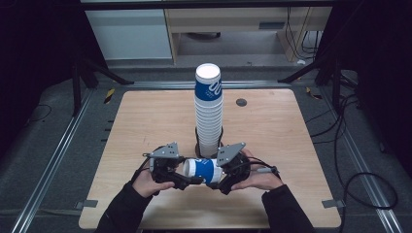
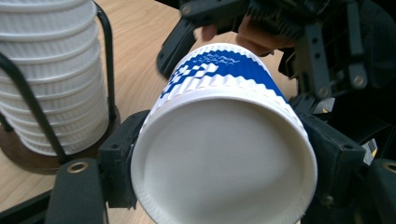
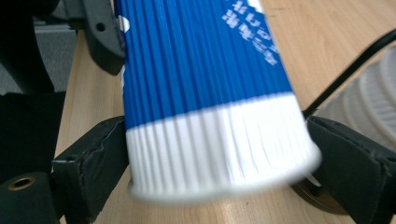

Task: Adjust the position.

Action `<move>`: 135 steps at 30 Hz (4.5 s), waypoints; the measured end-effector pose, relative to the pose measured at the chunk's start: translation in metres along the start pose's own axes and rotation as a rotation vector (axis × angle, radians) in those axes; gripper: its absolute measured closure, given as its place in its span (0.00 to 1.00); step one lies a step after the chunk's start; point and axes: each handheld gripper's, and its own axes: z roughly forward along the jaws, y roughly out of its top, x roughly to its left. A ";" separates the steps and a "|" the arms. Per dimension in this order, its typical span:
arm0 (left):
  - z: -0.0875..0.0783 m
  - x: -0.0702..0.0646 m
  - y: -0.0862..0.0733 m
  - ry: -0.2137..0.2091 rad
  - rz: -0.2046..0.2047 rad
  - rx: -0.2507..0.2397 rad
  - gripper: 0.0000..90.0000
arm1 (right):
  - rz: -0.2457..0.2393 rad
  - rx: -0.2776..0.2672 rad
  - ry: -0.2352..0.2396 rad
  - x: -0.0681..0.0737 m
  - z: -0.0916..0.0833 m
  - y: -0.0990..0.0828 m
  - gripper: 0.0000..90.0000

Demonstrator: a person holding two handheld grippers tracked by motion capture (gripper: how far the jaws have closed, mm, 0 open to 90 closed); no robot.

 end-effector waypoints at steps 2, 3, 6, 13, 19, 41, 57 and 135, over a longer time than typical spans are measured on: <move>-0.004 0.002 0.000 0.011 -0.002 -0.011 0.28 | 0.015 -0.022 -0.013 -0.001 -0.007 -0.001 0.08; -0.004 0.002 0.000 0.011 -0.002 -0.011 0.27 | 0.015 -0.022 -0.013 -0.001 -0.007 -0.001 0.08; -0.012 0.006 -0.001 0.036 -0.009 -0.038 0.27 | 0.061 -0.070 -0.049 -0.005 -0.024 -0.005 0.08; -0.022 0.011 -0.004 0.058 -0.018 -0.137 0.27 | 0.158 -0.166 -0.094 -0.008 -0.047 -0.020 0.07; -0.024 0.012 -0.007 0.047 -0.016 -0.196 0.27 | 0.228 -0.228 -0.067 -0.008 -0.054 -0.033 0.07; 0.003 -0.003 -0.005 -0.067 0.021 -0.226 0.27 | 0.250 -0.286 0.106 -0.003 -0.029 -0.035 0.07; 0.012 -0.012 -0.005 -0.129 0.041 -0.215 0.28 | 0.240 -0.302 0.163 -0.001 -0.022 -0.032 0.07; 0.016 -0.003 -0.014 -0.072 0.119 0.099 0.28 | 0.002 0.035 0.173 -0.007 0.001 -0.005 0.11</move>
